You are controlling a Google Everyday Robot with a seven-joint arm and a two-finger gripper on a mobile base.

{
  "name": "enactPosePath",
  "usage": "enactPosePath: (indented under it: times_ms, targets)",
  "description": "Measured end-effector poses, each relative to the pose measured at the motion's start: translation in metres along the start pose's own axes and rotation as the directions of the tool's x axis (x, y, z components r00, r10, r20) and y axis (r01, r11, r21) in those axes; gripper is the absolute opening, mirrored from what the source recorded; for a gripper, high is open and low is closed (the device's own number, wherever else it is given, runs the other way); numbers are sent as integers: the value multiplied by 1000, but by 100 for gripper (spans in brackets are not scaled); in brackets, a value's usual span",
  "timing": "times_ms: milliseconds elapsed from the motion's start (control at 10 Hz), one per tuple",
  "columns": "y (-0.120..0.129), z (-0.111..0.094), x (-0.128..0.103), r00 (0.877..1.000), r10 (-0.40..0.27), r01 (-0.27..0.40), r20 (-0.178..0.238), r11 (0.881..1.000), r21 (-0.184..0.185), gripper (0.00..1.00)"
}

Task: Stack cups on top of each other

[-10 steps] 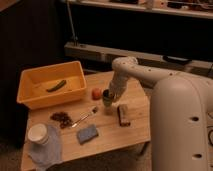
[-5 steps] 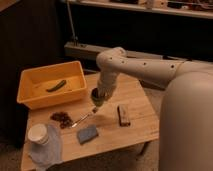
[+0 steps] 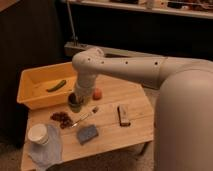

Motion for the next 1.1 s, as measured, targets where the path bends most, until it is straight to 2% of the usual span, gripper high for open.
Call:
enactPosePath:
  times_ms: [300, 600, 1100]
  targets:
    - [36, 5, 7, 995, -95, 94, -26, 994, -48, 0]
    - [56, 11, 17, 986, -158, 154, -51, 985, -79, 0]
    - [96, 30, 27, 965, -250, 242, -83, 966, -97, 0]
